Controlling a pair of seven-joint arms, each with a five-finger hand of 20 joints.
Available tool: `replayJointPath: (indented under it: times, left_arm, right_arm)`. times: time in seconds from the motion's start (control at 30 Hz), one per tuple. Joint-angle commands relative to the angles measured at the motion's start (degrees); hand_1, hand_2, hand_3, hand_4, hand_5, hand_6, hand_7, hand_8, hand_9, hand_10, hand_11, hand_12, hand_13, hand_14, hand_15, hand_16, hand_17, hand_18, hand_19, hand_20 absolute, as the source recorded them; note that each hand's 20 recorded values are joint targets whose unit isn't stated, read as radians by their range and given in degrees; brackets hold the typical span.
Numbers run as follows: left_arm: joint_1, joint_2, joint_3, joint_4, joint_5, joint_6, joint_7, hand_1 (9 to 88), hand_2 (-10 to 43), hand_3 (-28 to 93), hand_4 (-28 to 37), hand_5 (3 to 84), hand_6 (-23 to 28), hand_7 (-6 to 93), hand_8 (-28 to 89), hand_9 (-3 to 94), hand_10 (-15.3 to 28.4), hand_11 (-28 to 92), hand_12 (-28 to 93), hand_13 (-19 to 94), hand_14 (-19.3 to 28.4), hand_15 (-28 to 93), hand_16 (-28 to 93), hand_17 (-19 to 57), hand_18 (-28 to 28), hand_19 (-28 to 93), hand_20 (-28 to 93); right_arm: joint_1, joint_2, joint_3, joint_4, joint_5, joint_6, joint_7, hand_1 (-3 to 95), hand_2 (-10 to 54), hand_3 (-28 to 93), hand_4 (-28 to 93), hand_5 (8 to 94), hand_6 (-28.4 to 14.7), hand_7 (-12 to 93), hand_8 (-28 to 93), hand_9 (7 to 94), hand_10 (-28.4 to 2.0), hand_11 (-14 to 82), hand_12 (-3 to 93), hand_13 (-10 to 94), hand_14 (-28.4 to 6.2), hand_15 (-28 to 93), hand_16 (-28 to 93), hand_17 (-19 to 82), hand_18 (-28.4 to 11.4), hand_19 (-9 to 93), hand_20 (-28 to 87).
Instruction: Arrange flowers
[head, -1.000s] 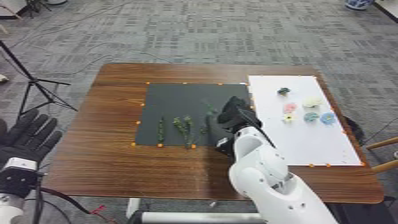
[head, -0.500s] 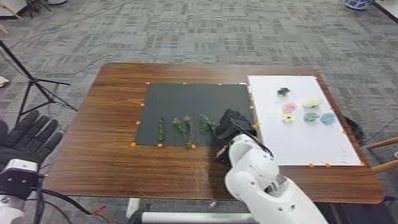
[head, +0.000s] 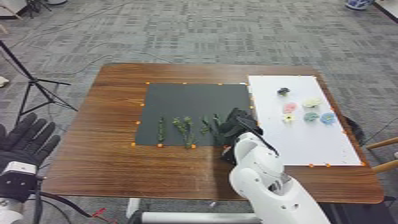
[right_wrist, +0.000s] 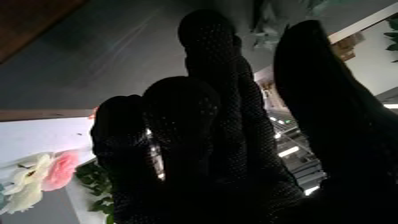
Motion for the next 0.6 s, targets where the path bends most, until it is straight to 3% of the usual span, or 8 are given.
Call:
replayJointPath:
  times: [0.03,0.13,0.23,0.27,0.47,0.57,0.6]
  left_arm:
    - [0.67,-0.85,-0.36,-0.77,-0.39,1.18,0.55,23.8,19.1,66,-28.3,37.9,8.4,11.7,-7,33.7,14.0,18,14,24,13.4,28,-2,-3.4,10.4,18,13]
    - [1.58,-0.62,-0.97,-0.96,-0.9,1.43,1.19,23.8,19.3,65,-28.3,38.0,8.4,11.9,-7,33.7,14.0,19,14,24,13.4,28,-2,-3.4,10.5,18,13]
    - [1.77,-0.34,-0.95,-0.99,-1.43,1.69,1.56,23.7,19.4,65,-28.3,38.0,8.3,12.2,-7,33.7,14.1,19,14,24,13.4,28,-2,-3.4,10.5,18,13]
    - [1.39,-0.29,-0.85,-0.9,-1.26,1.74,1.08,23.7,19.5,65,-28.3,38.1,8.4,12.2,-7,33.7,14.1,19,14,24,13.4,28,-2,-3.4,10.5,19,13]
    - [0.46,-0.21,-0.71,-0.7,-0.65,1.66,-0.16,23.7,19.7,65,-28.3,38.1,8.4,12.3,-7,33.7,14.1,19,14,24,13.4,29,-2,-3.4,10.4,19,13]
    - [0.48,-0.37,-0.87,-0.81,-0.58,2.08,-0.6,23.6,19.7,65,-28.3,38.1,8.4,12.4,-7,33.7,14.1,19,14,24,13.6,29,-2,-3.4,10.4,19,13]
    - [0.37,-0.41,-0.87,-0.95,-0.76,2.88,-0.64,23.7,19.7,65,-28.3,38.2,8.4,12.4,-7,33.8,14.1,19,14,24,13.6,29,-2,-3.4,10.4,19,13]
  right_arm:
    - [-3.22,3.95,0.62,-2.86,-4.08,5.8,-2.15,37.2,-6.9,71,-19,58.7,-11.6,9,-6,76.9,-18.8,29.2,25.3,81,-7.5,64,36,40,-28.4,91,37]
    - [-5.58,5.6,2.95,-5.85,2.81,8.17,-11.29,33.7,0.9,72,-20,58.1,-10.9,12,-7,68.7,-21.4,24.4,21.0,74,-11.0,69,32,35,-28.4,88,37]
    - [-6.35,6.07,4.14,-7.29,3.27,4.39,-16.61,32.0,6.1,73,-20,58.3,-7.8,16,-9,56.1,-24.1,17.8,17.9,63,-15.1,75,29,28,-27.8,81,37]
    - [-6.58,6.15,4.22,-7.36,3.37,4.15,-18.05,31.6,6.9,74,-20,58.4,-7.0,16,-9,53.4,-24.4,16.6,17.6,62,-15.9,76,29,26,-27.4,79,36]
    - [-7.06,4.99,5.6,-8.12,2.39,-6.2,-19.07,31.3,8.8,74,-21,59.0,-4.2,16,-10,49.3,-24.5,14.3,17.4,57,-17.2,79,28,23,-27.0,77,37]
    - [-7.42,4.93,5.8,-7.92,2.76,-7.02,-19.42,30.8,9.0,73,-21,57.5,-3.9,14,-10,48.1,-24.6,14.2,17.7,56,-17.6,79,28,23,-27.1,76,38]
    - [-7.42,4.97,5.66,-7.82,2.19,-7.18,-19.42,30.7,8.9,73,-21,57.0,-3.8,14,-10,47.2,-25.0,14.0,17.9,56,-17.9,79,27,23,-27.1,76,38]
